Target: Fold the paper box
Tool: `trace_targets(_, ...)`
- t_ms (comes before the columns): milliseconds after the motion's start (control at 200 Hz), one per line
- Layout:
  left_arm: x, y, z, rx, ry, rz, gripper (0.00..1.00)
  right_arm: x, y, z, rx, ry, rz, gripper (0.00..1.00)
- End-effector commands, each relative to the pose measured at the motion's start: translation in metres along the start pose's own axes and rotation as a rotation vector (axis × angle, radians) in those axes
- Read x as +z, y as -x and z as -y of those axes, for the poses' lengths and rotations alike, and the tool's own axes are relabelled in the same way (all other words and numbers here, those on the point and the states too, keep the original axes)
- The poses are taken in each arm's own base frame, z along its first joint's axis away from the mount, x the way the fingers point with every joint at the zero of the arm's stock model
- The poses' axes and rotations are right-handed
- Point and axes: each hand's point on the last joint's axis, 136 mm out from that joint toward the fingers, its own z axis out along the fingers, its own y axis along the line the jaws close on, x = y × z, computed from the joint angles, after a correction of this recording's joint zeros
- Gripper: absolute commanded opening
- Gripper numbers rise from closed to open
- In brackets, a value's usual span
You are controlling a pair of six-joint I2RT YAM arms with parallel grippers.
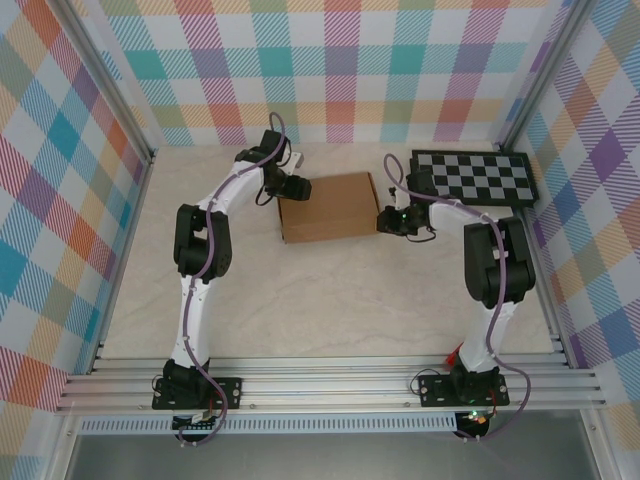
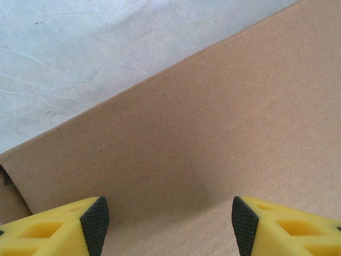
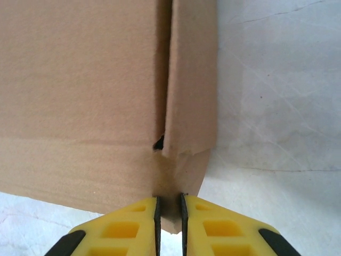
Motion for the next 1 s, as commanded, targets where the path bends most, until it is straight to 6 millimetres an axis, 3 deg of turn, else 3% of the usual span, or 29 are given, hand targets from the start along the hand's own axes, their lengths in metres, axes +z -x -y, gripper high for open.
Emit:
trace_targets(0, 0.024, -0.038, 0.0, -0.04, -0.053, -0.142, 0.66, 0.024, -0.021, 0.03, 0.109, -0.113, -0.062, 0.17)
trace_targets(310, 0.025, -0.041, 0.001, -0.025, -0.057, -0.158, 0.66, 0.03, -0.004, 0.028, 0.08, -0.086, 0.026, 0.23)
trace_targets(565, 0.026, -0.042, -0.003, -0.03, -0.037, -0.159, 0.66, 0.007, -0.003, 0.014, 0.032, -0.059, 0.061, 0.32)
trace_targets(995, 0.027, -0.042, -0.005, -0.029, -0.033, -0.16, 0.65, -0.034, -0.003, -0.011, -0.057, -0.024, 0.06, 0.34)
